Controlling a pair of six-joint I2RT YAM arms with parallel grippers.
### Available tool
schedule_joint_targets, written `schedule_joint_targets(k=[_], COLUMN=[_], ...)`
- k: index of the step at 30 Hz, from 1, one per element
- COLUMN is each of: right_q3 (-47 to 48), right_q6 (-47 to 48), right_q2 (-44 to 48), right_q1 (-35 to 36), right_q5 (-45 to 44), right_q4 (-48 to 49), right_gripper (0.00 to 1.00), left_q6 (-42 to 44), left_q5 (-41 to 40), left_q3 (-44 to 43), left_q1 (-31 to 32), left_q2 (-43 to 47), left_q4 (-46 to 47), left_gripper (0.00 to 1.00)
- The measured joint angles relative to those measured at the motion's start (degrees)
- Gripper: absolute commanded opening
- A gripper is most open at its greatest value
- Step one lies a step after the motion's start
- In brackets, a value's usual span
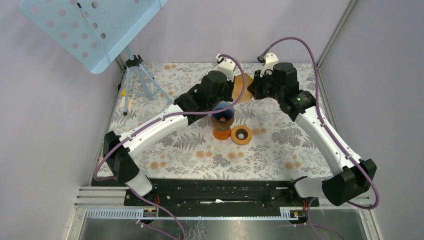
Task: Place the coffee filter in the dripper
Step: Place the coffee filter in the coffee dripper.
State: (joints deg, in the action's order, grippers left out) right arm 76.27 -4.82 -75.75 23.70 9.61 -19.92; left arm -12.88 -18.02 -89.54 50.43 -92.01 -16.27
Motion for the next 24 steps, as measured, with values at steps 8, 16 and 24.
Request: schedule_joint_targets(k=[8, 16, 24], right_q3=[0.0, -0.02, -0.04], right_q6=[0.7, 1.14, 1.25], right_q2=[0.0, 0.0, 0.0], right_q1=[0.33, 0.57, 0.63], right_q5=[-2.43, -2.69, -3.15], right_q4=[0.0, 0.02, 0.0], right_gripper=[0.06, 0.16, 0.24], left_q6=[0.85, 1.05, 1.07], left_q5=[-1.9, -3.3, -3.89], left_q3=[-0.11, -0.11, -0.11], left_q1=[0.04, 0.09, 0.09], left_q2=[0.0, 0.0, 0.0], left_q4=[0.02, 0.02, 0.02], left_gripper=[0.0, 0.0, 0.0])
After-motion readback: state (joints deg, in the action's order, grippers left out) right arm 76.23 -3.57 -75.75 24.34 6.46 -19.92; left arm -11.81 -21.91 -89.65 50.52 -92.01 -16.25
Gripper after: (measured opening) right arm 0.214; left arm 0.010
